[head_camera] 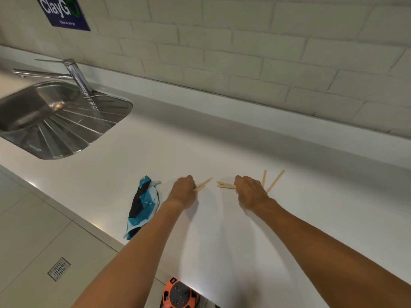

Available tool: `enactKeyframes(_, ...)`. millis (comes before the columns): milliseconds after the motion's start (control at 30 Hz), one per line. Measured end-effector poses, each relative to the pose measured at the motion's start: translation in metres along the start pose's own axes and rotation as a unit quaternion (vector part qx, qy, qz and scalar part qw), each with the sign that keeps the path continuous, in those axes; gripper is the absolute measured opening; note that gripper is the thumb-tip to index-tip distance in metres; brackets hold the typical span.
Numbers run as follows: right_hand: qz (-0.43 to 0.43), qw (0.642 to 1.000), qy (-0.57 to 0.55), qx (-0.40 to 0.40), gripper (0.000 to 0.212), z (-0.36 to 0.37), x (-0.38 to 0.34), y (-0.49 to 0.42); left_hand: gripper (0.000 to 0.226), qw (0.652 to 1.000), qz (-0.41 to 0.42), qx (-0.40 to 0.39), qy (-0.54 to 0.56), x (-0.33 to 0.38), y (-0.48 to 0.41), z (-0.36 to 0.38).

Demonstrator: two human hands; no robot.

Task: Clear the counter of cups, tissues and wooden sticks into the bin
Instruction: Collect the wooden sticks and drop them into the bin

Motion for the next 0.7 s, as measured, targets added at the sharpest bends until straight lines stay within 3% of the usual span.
enactKeyframes(200,-0.008,1.0,-0.005,-0.02,0.027,-0.006,-0.006,0.009,0.025,0.997,0.006,-0.027,-0.072,0.003,-0.001,0.008)
enactKeyframes(400,0.009,0.99,-0.129,-0.065,0.032,-0.017,-0.002,0.011,0.03,0.989,0.049,-0.008,-0.136,0.004,0.003,0.012)
enactKeyframes(533,0.023,0.985,-0.148,-0.086,0.027,-0.016,-0.001,0.014,0.027,0.99,0.079,-0.002,-0.113,0.0,0.004,0.009)
enactKeyframes(700,0.047,0.991,-0.094,-0.082,0.007,-0.009,0.004,0.019,0.021,0.996,0.082,0.006,-0.029,-0.011,0.005,-0.003)
Point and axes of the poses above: each hand's wrist, its own y-axis away from the middle knuckle, its own z-axis out of the palm, x = y × z, the point moved 1 cm from there along -y, towards the middle knuckle, and after that the axes turned 1 degree about x, right-handed, at the moved point
